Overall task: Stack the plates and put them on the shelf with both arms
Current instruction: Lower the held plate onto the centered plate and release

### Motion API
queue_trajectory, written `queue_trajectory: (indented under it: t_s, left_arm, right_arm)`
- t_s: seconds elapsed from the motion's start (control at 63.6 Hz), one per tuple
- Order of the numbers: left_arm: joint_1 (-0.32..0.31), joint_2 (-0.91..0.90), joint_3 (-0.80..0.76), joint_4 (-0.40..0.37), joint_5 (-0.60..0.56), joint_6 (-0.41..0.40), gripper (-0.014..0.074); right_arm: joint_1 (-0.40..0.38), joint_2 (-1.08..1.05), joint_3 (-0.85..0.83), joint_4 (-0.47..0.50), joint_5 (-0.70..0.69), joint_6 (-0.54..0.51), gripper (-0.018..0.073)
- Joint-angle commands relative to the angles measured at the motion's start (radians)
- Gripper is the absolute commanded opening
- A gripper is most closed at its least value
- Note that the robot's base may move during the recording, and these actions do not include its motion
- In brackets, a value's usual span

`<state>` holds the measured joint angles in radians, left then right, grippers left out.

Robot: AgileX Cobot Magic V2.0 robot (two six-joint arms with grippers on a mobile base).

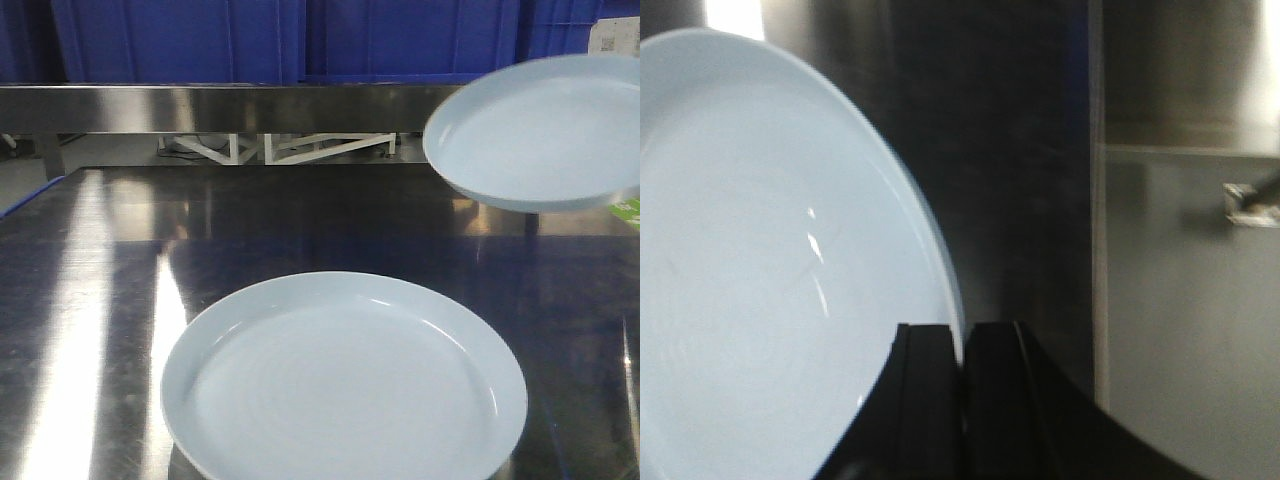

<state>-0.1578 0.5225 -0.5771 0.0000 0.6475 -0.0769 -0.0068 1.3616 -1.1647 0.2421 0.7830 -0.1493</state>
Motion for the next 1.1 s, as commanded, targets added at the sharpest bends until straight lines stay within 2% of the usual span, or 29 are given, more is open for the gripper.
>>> queue_trajectory:
  t_s: [0.0,0.141,0.299,0.409,0.755,1.085]
  left_arm:
    - [0.001,0.002,-0.029,0.0,-0.078,-0.011,0.0084]
    - [0.001,0.002,-0.029,0.0,-0.078,-0.011,0.0084]
    - [0.001,0.002,-0.029,0.0,-0.078,-0.011,0.0084]
    - [0.001,0.002,-0.029,0.0,-0.078,-0.011,0.0084]
    - [0.001,0.002,-0.029,0.0,-0.078,-0.011,0.0084]
    - [0.001,0.002,-0.029,0.0,-0.078,-0.011,0.0084]
  right_arm:
    - [0.055,-0.094,-0.028,0.119,-0.008,-0.066,0.0057]
    - [0.193,-0.113,-0.028,0.226,0.082,-0.125,0.0057]
    - [0.348,-0.072,-0.014,0.232,0.122,-0.13,0.0057]
    - [0.413,-0.027,0.017,0.231,0.1,-0.13,0.0057]
    - [0.431,0.144,0.107,0.179,0.033,-0.131,0.0057]
    - [0.431,0.158,0.107,0.179,0.011,-0.131,0.0061]
